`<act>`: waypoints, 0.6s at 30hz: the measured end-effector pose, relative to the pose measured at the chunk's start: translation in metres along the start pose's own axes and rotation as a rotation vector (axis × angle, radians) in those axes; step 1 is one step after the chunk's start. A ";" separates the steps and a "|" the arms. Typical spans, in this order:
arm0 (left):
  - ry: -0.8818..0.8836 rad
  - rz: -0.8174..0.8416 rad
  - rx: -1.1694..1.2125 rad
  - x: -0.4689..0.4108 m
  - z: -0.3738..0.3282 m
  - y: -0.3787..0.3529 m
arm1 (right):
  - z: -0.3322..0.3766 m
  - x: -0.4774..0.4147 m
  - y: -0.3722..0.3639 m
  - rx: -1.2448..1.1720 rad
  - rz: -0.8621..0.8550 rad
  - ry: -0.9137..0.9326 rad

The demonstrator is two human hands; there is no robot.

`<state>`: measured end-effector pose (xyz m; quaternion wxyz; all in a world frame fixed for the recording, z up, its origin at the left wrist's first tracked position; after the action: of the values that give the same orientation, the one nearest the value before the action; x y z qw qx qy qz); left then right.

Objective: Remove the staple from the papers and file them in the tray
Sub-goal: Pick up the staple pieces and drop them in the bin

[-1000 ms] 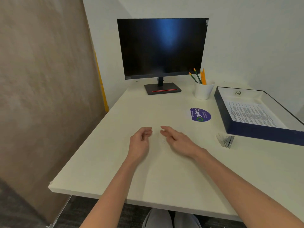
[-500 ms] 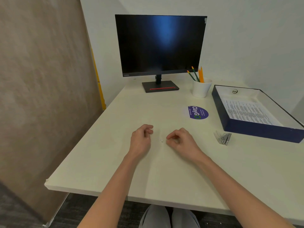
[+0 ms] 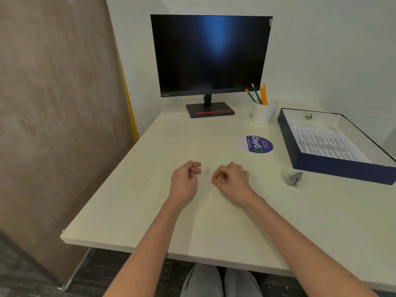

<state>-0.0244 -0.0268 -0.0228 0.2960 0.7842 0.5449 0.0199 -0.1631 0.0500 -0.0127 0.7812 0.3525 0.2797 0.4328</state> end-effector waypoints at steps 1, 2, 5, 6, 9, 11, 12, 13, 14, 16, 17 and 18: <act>-0.003 0.003 -0.001 0.000 0.000 0.000 | 0.000 0.000 -0.002 0.022 -0.001 0.003; -0.008 0.006 -0.002 0.000 -0.001 0.000 | 0.000 -0.001 -0.004 0.049 0.000 0.006; -0.042 0.016 -0.015 0.002 -0.005 -0.001 | -0.001 -0.001 -0.009 0.096 0.017 0.014; -0.065 0.021 -0.031 0.002 -0.007 -0.001 | -0.003 -0.001 -0.009 0.086 0.023 0.010; -0.124 0.055 -0.091 0.002 -0.011 -0.004 | -0.005 -0.001 -0.007 0.027 0.041 -0.002; -0.138 0.104 -0.092 0.002 -0.013 -0.008 | -0.006 -0.002 -0.006 0.017 0.047 -0.007; -0.142 0.132 -0.095 0.002 -0.014 -0.010 | -0.006 -0.003 -0.006 0.013 0.048 -0.010; -0.146 0.156 -0.101 0.002 -0.015 -0.011 | -0.007 -0.003 -0.006 0.005 0.049 -0.016; -0.147 0.176 -0.108 0.001 -0.015 -0.013 | -0.008 -0.004 -0.005 -0.002 0.051 -0.023; -0.140 0.195 -0.110 0.000 -0.015 -0.013 | -0.009 -0.005 -0.004 -0.014 0.054 -0.035; -0.137 0.197 -0.112 -0.001 -0.015 -0.013 | -0.009 -0.005 -0.004 -0.020 0.053 -0.038; -0.137 0.198 -0.116 -0.003 -0.016 -0.013 | -0.009 -0.005 -0.003 -0.024 0.050 -0.039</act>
<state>-0.0423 -0.0190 -0.0154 0.3739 0.8154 0.4411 0.0268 -0.1705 0.0473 -0.0200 0.7797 0.3582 0.2502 0.4486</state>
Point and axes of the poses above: each hand's wrist, its own x-axis away from the middle knuckle, its own y-axis out of the back of the hand, z = x × y, the point moved 9 cm from there along -x, towards the middle knuckle, and after that the axes turned 6 degrees about -y, right-handed, at the moved point
